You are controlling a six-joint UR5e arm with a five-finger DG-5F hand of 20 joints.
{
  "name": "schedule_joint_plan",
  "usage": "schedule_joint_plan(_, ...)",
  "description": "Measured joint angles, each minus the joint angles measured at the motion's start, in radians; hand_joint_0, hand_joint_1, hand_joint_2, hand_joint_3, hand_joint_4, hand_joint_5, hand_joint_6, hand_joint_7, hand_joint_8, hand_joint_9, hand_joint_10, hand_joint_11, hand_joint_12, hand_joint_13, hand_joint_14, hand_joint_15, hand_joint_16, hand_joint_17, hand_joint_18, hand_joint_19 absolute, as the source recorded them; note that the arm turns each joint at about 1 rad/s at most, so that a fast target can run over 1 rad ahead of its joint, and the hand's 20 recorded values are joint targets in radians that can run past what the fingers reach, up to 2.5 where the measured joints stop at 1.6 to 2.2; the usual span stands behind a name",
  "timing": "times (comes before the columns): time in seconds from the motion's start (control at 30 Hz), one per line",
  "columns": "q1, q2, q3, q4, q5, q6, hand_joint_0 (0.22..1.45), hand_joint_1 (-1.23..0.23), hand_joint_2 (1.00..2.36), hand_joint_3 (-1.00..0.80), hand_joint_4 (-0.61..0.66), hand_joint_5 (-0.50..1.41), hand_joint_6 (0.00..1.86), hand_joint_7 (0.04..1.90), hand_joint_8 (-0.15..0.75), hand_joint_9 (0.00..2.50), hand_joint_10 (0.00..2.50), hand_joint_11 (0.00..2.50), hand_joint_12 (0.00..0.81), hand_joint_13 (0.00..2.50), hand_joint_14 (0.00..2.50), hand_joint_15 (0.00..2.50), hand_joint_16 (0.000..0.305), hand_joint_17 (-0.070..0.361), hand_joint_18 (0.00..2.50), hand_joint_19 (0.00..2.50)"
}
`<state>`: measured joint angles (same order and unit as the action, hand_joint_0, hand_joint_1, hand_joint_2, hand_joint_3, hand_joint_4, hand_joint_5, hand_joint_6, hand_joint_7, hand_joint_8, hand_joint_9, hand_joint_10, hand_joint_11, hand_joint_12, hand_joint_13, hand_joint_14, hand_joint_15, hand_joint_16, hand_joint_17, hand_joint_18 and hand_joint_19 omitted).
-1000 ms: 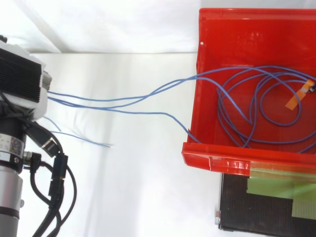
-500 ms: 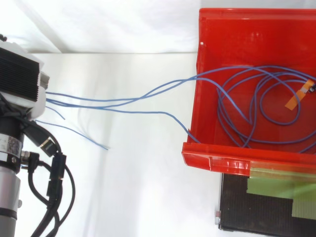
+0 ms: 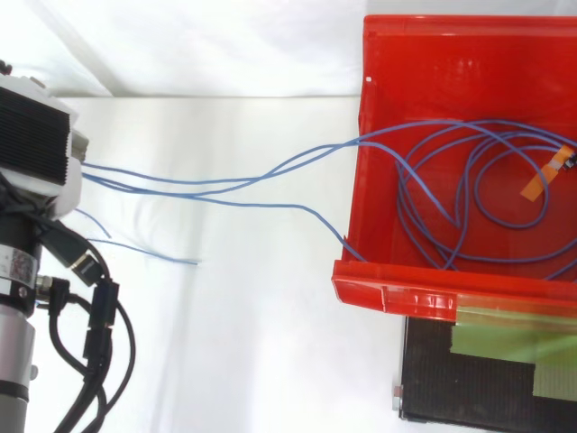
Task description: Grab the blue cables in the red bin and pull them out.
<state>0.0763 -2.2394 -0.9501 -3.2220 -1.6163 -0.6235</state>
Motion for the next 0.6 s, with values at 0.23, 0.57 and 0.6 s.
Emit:
schedule_joint_plan(0.23, 0.001, 0.000, 0.000, 0.004, 0.001, 0.003, 0.93, -1.07, 1.01, -0.59, 0.26, 0.31, 1.31, 0.28, 0.325, 0.05, 2.37, 0.65, 0.309, 0.33, 2.50, 0.60, 0.029, 0.064, 0.69, 1.32)
schedule_joint_plan(0.57, 0.001, 0.001, 0.004, 0.004, -0.001, 0.005, 0.91, -1.07, 1.01, -0.57, 0.26, 0.25, 1.30, 0.28, 0.329, 0.00, 2.37, 0.67, 0.306, 0.27, 2.50, 0.61, 0.028, 0.064, 0.63, 1.34)
schedule_joint_plan(0.6, 0.001, 0.000, 0.005, 0.004, -0.001, 0.005, 0.91, -1.07, 1.01, -0.59, 0.26, 0.25, 1.30, 0.28, 0.327, 0.00, 2.34, 0.68, 0.303, 0.27, 2.50, 0.60, 0.029, 0.064, 0.63, 1.34)
